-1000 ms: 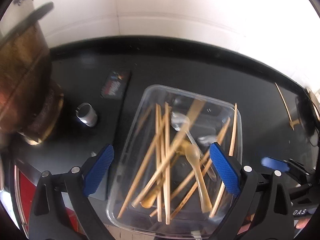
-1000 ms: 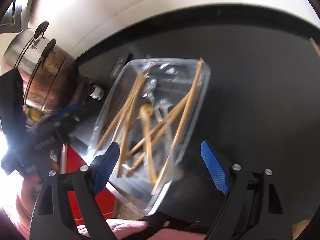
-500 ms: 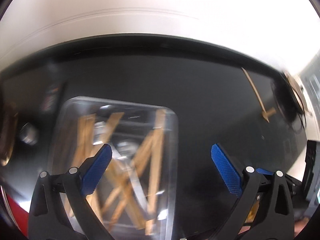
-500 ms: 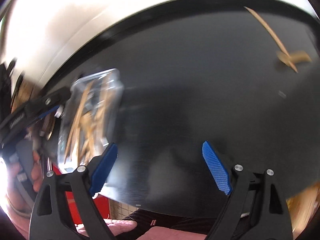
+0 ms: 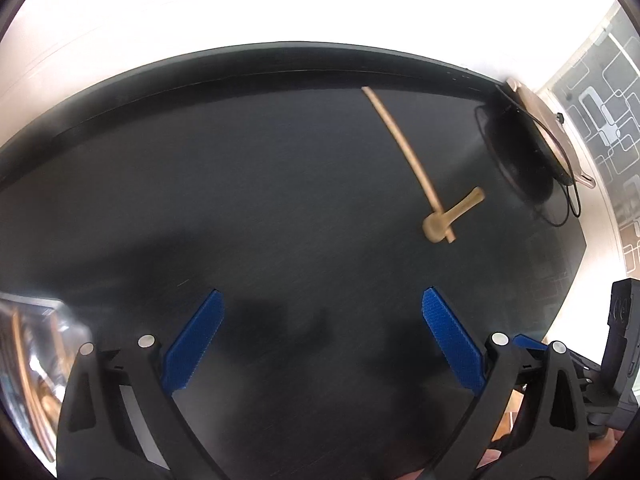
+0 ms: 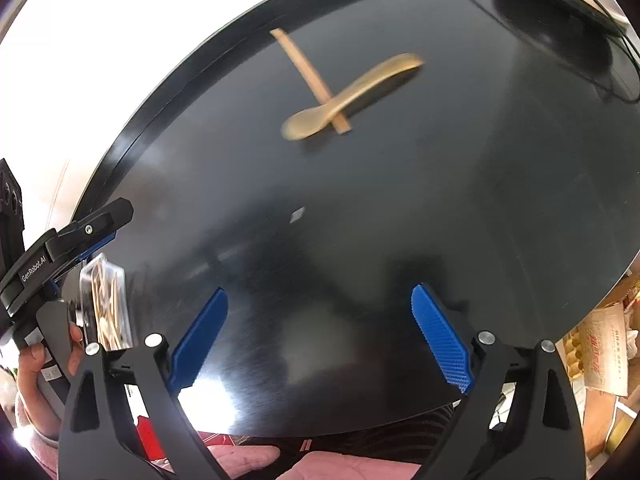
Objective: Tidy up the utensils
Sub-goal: 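Close left tool on the last chopstick while right tool closes on the amber spoon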
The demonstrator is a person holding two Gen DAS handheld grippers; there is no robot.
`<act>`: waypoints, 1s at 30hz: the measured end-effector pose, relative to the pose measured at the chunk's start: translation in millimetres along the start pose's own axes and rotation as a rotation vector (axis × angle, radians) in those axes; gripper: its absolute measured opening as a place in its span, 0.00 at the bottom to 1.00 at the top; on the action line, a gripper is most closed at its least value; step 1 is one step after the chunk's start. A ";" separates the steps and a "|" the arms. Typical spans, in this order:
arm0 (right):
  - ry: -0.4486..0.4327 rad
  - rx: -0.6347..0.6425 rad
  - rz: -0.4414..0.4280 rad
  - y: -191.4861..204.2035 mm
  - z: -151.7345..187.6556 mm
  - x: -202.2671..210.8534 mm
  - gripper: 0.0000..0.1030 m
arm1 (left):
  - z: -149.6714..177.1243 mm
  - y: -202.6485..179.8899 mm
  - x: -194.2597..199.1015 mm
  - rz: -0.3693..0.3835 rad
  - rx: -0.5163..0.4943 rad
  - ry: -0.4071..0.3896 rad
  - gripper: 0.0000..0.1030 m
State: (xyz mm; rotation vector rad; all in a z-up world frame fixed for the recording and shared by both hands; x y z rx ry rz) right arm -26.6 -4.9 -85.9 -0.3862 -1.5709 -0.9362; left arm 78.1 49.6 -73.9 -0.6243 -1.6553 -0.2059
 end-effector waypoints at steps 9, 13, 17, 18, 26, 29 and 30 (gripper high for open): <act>-0.003 0.427 0.230 -37.8 -59.3 16.2 0.90 | -45.9 -49.7 -34.9 -0.003 0.025 0.033 0.94; -0.035 0.708 0.353 -37.1 -66.1 16.1 0.90 | -60.3 -63.8 -47.7 -0.036 0.031 0.039 0.94; -0.044 0.815 0.337 -36.2 -77.9 9.5 0.90 | -74.8 -75.2 -58.3 -0.065 0.024 0.045 0.94; -0.050 0.838 0.332 -35.5 -79.8 8.6 0.90 | -78.9 -77.5 -61.2 -0.074 0.022 0.048 0.94; -0.117 1.209 0.410 -19.9 -100.6 -10.0 0.90 | -111.0 -83.9 -89.0 -0.170 0.010 0.080 0.94; -0.093 1.221 0.372 -15.9 -113.2 -13.9 0.90 | -117.6 -81.6 -101.6 -0.169 0.054 0.100 0.94; -0.088 1.224 0.354 -16.0 -119.1 -15.6 0.90 | -119.0 -80.8 -103.9 -0.157 0.076 0.103 0.94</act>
Point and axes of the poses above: each gripper's, at about its wrist camera, not at the fingertips, and x roughly against the way its jaws point, y to its left, z to its underside, the point moved 5 cm from there along -x, roughly the way its jaws point, and after that the axes turned 12 degrees about y, right-handed, at the moved point
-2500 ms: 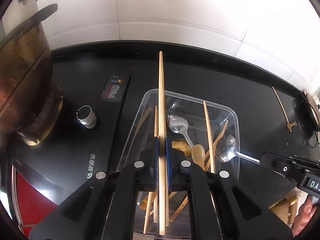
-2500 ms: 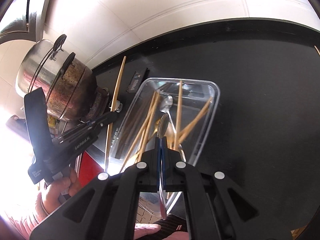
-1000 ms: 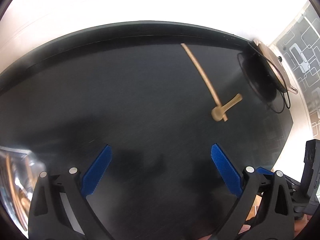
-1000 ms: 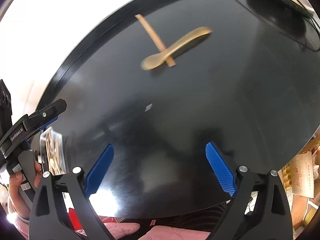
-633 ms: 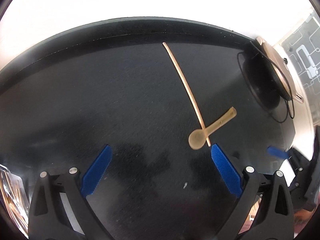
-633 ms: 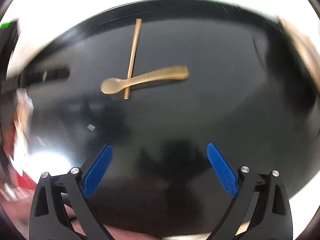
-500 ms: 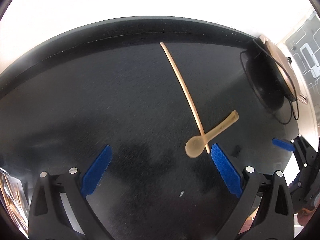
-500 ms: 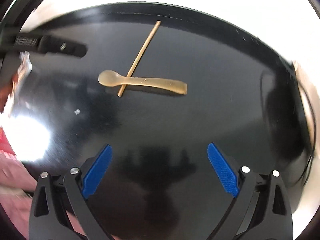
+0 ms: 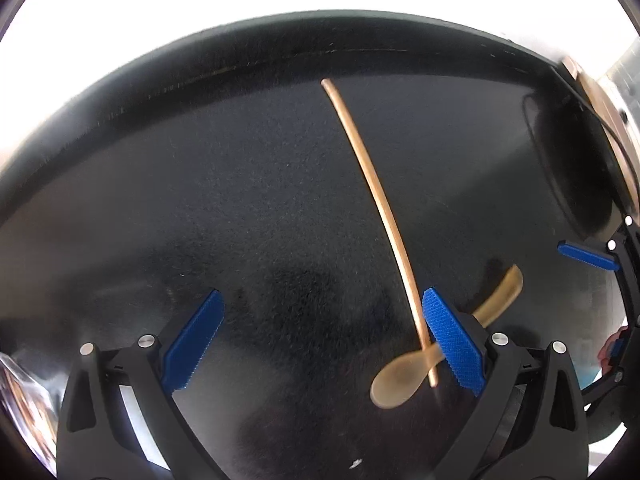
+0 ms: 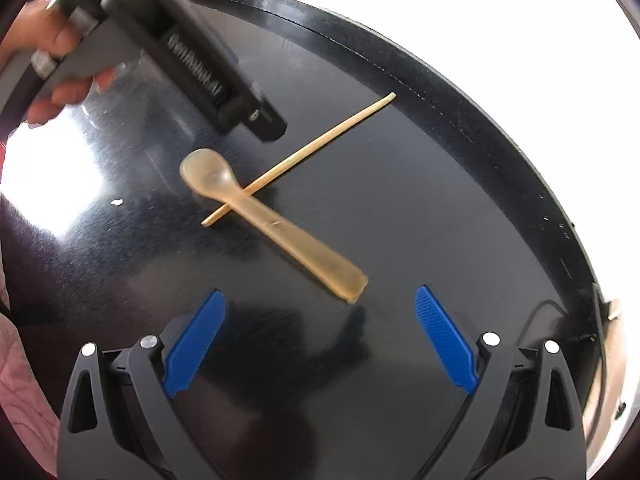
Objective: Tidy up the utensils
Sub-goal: 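Close left tool on the last chopstick while right tool closes on the amber spoon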
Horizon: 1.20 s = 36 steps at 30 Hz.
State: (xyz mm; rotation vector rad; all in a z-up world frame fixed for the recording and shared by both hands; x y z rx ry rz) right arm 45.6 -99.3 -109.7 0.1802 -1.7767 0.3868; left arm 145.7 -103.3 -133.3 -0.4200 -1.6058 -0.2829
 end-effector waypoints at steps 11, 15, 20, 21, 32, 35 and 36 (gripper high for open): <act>-0.004 0.129 -0.085 -9.9 -21.6 -28.3 0.90 | -23.3 -22.0 -26.2 -0.066 0.010 0.027 0.94; 0.027 0.141 -0.200 -11.1 -26.3 -37.1 0.95 | -32.6 -21.0 -29.1 -0.104 0.003 -0.004 0.95; 0.029 0.188 -0.231 -14.9 -28.3 -40.5 0.95 | -39.2 -13.7 -26.8 -0.110 0.048 -0.034 0.95; 0.028 0.198 -0.233 -15.4 -27.8 -39.9 0.95 | -38.5 -11.7 -25.8 -0.110 0.055 -0.040 0.95; -0.007 0.258 -0.248 4.4 -45.2 -30.8 0.40 | -16.3 -1.2 -16.8 -0.093 0.043 -0.051 0.84; 0.004 0.210 -0.223 4.2 -45.6 -27.6 0.24 | -13.1 -10.1 -3.6 -0.034 0.000 -0.101 0.11; 0.001 0.181 -0.233 6.3 -43.0 -26.3 0.22 | -12.7 -7.0 -3.0 0.027 0.035 -0.089 0.09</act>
Point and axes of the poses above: each gripper's, at about its wrist camera, not at the fingertips, and x roughly against the way its jaws point, y to its left, z to its underside, the point moved 5 cm from there along -x, roughly the way its jaws point, and after that the axes turned 12 degrees about y, right-handed, at the moved point
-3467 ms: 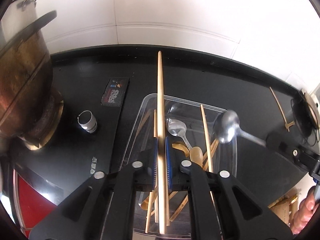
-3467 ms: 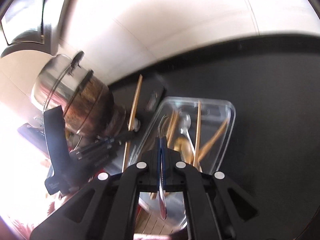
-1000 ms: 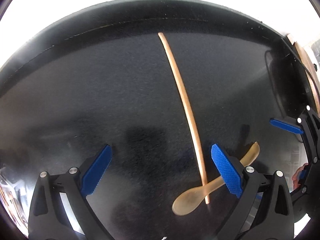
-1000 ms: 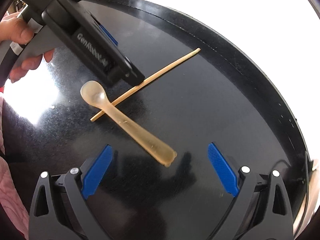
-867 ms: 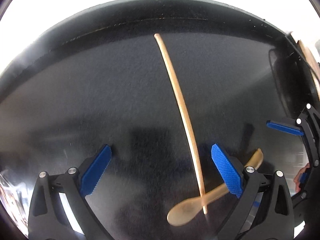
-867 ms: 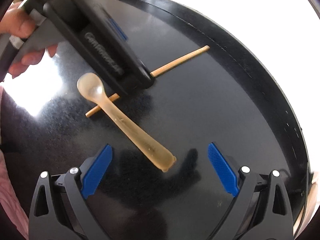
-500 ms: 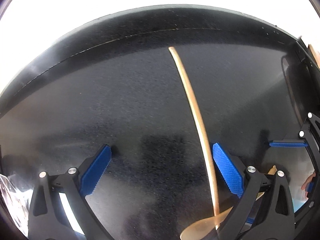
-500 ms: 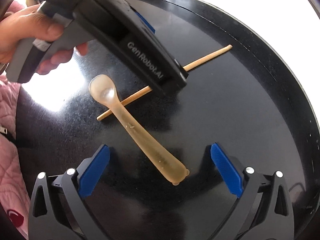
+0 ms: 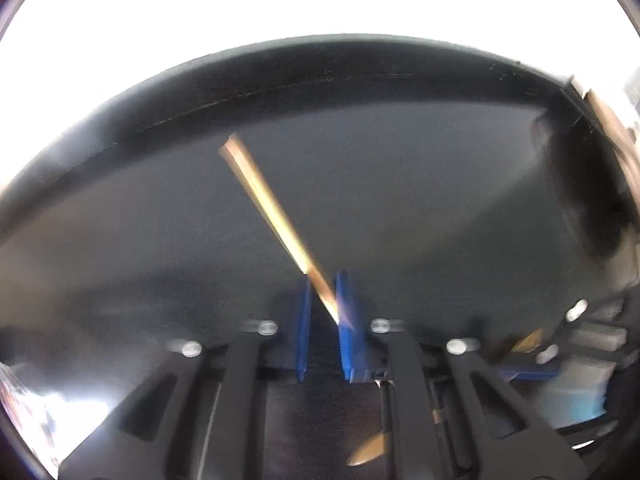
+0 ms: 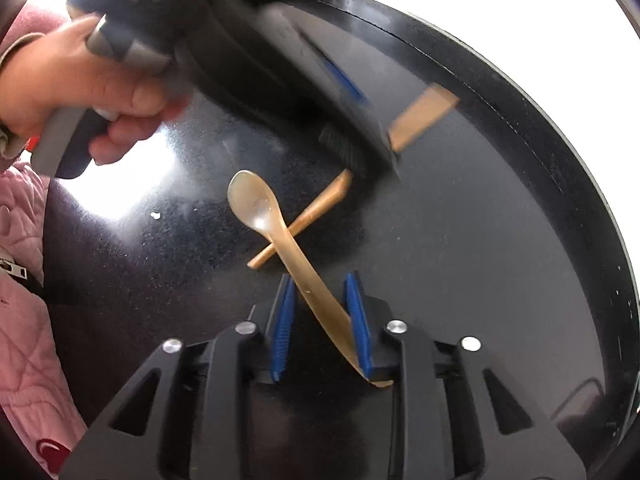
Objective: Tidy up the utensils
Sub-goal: 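Close left tool on the last chopstick while right tool closes on the amber spoon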
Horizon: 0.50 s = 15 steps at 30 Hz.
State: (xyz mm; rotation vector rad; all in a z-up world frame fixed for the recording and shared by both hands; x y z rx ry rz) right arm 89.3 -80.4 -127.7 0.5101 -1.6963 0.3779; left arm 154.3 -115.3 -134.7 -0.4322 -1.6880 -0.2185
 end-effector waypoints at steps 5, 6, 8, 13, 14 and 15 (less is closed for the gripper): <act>-0.015 -0.192 -0.008 5.2 12.9 7.0 0.17 | 9.5 19.3 5.9 0.073 0.068 -0.005 0.05; -0.023 -0.253 -0.040 1.4 19.7 9.4 0.11 | 11.9 24.1 6.8 0.082 0.082 -0.004 0.04; -0.056 -0.411 -0.126 -7.2 28.9 12.8 0.10 | 16.1 30.1 12.8 0.097 0.089 -0.012 0.04; -0.123 -0.634 -0.272 -16.0 52.2 16.4 0.10 | 25.4 41.9 29.6 0.134 0.100 -0.047 0.04; -0.149 -0.675 -0.302 -16.3 54.2 19.5 0.10 | 27.2 41.5 34.0 0.135 0.097 -0.054 0.04; -0.169 -0.699 -0.320 -15.3 54.7 22.1 0.10 | 29.4 41.5 41.4 0.133 0.086 -0.072 0.04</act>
Point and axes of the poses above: each gripper's, at about its wrist camera, not at the fingertips, and x roughly against the way its jaws point, y to its left, z to its underside, the point moved 5 cm from there along -x, roughly the way its jaws point, and after that the axes turned 12 degrees about y, right-handed, at the moved point
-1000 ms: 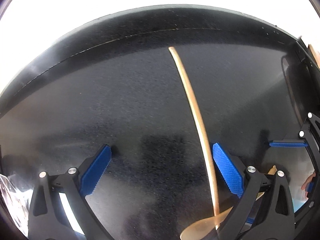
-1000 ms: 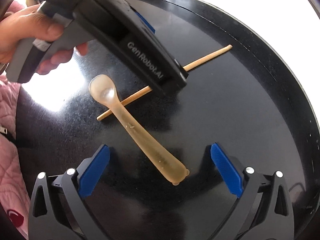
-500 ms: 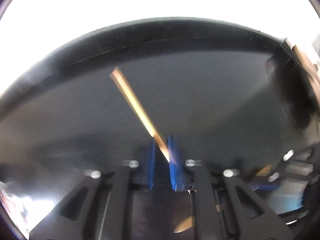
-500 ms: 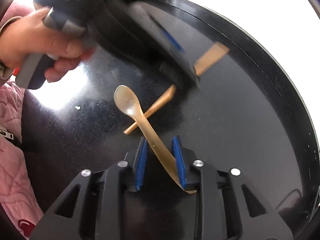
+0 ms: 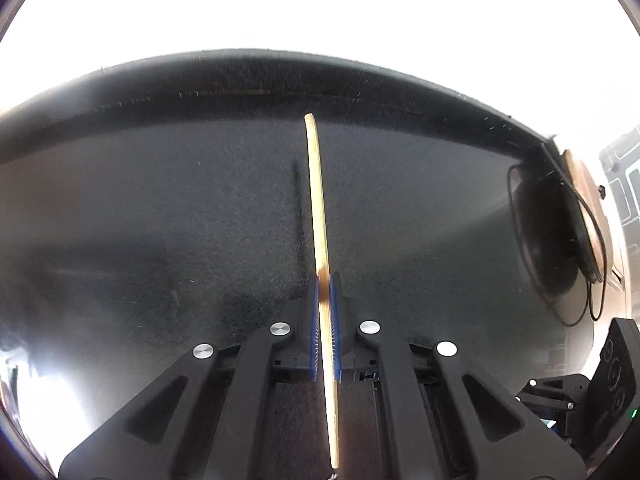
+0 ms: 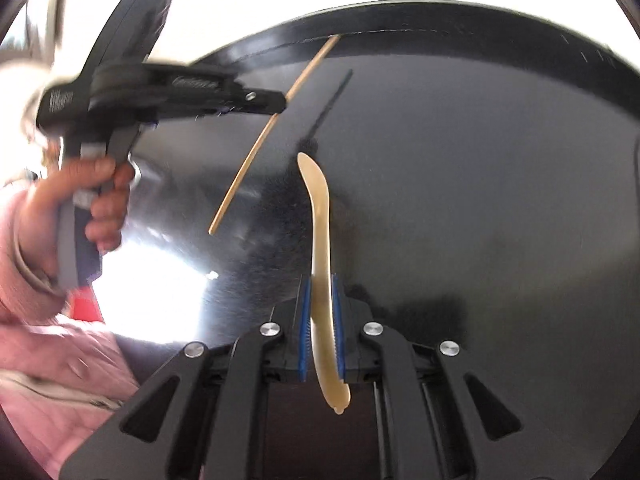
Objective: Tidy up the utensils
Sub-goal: 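Close left tool on the last chopstick while right tool closes on the amber spoon, then carry the chopstick and amber spoon over the clear container with both tools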
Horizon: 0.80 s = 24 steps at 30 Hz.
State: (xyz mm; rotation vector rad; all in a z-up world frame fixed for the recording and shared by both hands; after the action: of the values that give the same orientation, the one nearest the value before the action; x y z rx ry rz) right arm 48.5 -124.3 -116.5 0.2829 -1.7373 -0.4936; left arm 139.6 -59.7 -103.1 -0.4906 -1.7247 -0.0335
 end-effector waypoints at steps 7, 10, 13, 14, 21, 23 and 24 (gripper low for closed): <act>-0.097 -0.106 -0.109 0.6 -8.8 25.5 0.10 | 7.0 8.0 43.0 0.008 -0.032 -0.052 0.04; -0.121 -0.131 -0.134 2.2 -15.0 29.5 0.10 | 13.9 16.4 59.2 -0.008 -0.038 -0.078 0.04; -0.132 -0.130 -0.144 7.4 -22.7 33.9 0.10 | 21.7 30.4 72.3 -0.023 -0.031 -0.096 0.04; -0.129 -0.125 -0.137 11.0 -26.2 34.0 0.10 | 25.1 34.7 76.1 -0.028 -0.031 -0.099 0.04; -0.118 -0.165 -0.108 42.5 -33.9 19.3 0.10 | 52.2 79.4 108.8 -0.091 -0.033 -0.134 0.04; -0.134 -0.165 -0.075 57.4 -37.9 17.6 0.10 | 58.7 92.1 117.3 -0.097 -0.032 -0.143 0.04; -0.140 -0.164 -0.066 62.6 -36.7 17.2 0.10 | 62.5 99.6 122.5 -0.101 -0.034 -0.149 0.04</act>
State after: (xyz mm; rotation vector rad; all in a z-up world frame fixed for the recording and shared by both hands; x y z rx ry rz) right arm 85.1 -83.3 -66.1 0.1929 -1.8144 -0.7145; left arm 99.3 85.9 -25.6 -0.4393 -1.8967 -0.1005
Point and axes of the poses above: each gripper's, at about its wrist camera, not at the fingertips, and x roughly against the way its jaws point, y to its left, z to its underside, the point moved 5 cm from there along -x, roughly the way its jaws point, and after that the axes turned 12 degrees about y, right-handed, at the moved point
